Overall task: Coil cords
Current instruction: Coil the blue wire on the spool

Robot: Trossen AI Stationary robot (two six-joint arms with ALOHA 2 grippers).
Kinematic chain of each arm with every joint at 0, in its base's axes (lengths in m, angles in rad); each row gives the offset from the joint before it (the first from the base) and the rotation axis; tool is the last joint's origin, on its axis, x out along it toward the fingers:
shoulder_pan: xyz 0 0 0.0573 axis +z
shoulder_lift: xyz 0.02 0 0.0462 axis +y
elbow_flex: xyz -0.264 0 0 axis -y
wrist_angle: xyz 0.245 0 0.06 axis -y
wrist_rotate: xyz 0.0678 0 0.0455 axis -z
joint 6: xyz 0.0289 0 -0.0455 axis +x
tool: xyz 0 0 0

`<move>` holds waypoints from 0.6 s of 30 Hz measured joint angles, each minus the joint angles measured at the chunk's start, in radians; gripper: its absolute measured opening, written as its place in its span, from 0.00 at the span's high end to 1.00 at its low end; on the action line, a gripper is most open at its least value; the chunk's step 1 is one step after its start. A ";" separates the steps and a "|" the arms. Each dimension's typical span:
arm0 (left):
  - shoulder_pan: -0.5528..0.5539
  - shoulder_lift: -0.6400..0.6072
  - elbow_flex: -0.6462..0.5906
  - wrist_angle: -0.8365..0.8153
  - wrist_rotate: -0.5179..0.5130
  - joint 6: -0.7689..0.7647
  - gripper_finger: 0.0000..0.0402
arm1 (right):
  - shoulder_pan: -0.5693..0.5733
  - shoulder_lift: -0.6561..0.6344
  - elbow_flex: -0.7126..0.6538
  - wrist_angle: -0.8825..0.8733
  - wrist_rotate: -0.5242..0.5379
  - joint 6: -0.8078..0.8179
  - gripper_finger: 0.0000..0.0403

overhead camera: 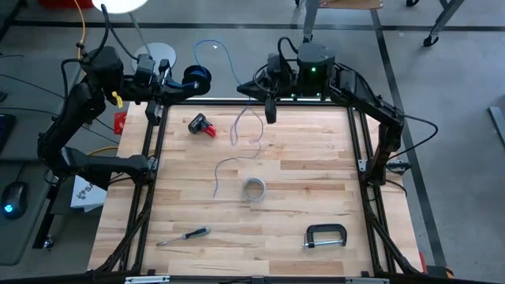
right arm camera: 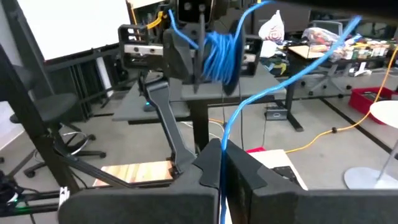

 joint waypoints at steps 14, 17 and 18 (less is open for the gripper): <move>-0.032 0.087 0.000 0.128 0.046 0.020 1.00 | 0.005 0.001 0.000 0.100 -0.004 0.022 1.00; -0.032 0.094 0.000 0.115 0.046 0.026 1.00 | 0.005 0.001 0.000 0.093 -0.008 0.021 1.00; -0.032 0.096 0.000 0.113 0.046 0.021 1.00 | 0.006 0.001 0.000 0.094 -0.013 0.016 1.00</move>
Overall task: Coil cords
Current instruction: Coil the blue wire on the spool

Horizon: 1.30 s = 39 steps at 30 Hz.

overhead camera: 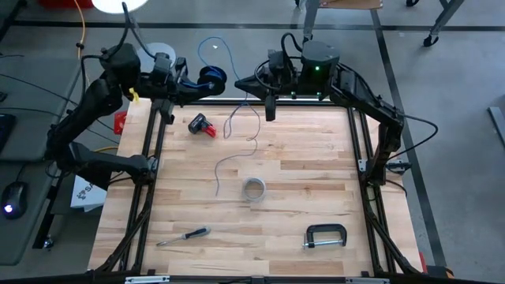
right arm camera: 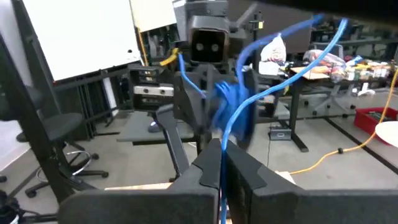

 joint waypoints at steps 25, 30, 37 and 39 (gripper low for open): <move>-0.145 0.093 0.000 0.420 0.382 -0.614 1.00 | 0.045 -0.001 0.000 -0.029 -0.578 -0.024 1.00; -0.152 0.149 0.000 0.654 0.510 -0.855 1.00 | 0.097 0.000 0.000 -0.015 -0.560 -0.004 1.00; -0.167 0.204 0.001 0.947 0.549 -1.079 1.00 | 0.158 0.015 0.000 0.000 -0.363 0.003 1.00; -0.178 0.217 0.000 0.963 0.540 -1.086 1.00 | 0.169 0.017 0.000 0.017 -0.332 0.003 1.00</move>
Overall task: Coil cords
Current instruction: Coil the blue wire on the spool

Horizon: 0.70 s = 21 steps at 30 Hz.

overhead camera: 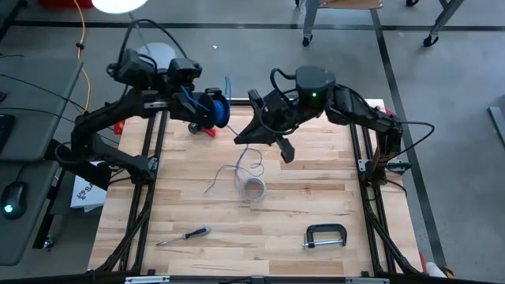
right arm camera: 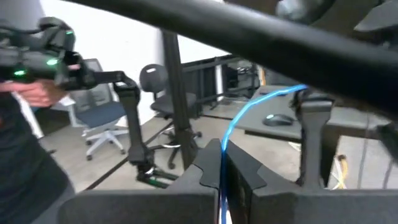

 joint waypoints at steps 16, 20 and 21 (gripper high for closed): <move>-0.018 0.083 0.000 0.004 -0.132 0.050 1.00 | 0.020 0.005 0.000 0.051 -0.020 0.019 1.00; -0.023 0.089 0.000 0.005 -0.107 -0.028 1.00 | 0.020 0.002 0.000 0.015 -0.020 0.018 1.00; -0.028 0.089 0.000 0.011 -0.107 -0.041 1.00 | 0.020 0.002 0.000 0.018 -0.021 0.019 1.00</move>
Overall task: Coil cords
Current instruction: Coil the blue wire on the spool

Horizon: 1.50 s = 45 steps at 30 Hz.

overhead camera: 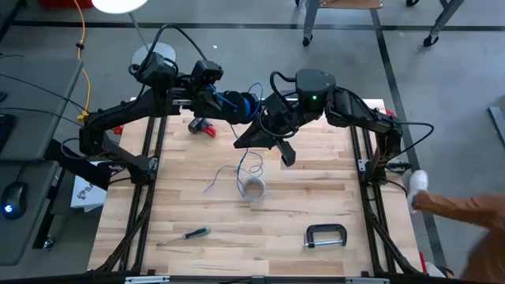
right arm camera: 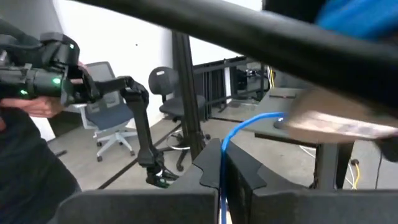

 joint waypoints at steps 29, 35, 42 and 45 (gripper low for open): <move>-0.055 -0.001 0.000 0.000 0.197 -0.515 1.00 | 0.045 -0.003 0.000 -0.085 0.075 0.007 1.00; -0.035 -0.003 0.000 0.120 0.167 -0.466 1.00 | 0.036 -0.003 0.000 -0.127 0.088 0.008 1.00; -0.004 -0.023 0.000 0.233 0.114 -0.476 1.00 | 0.006 0.004 0.001 -0.141 0.143 0.043 1.00; 0.012 -0.036 0.000 0.235 0.079 -0.426 1.00 | -0.005 0.013 0.000 -0.144 0.215 0.087 1.00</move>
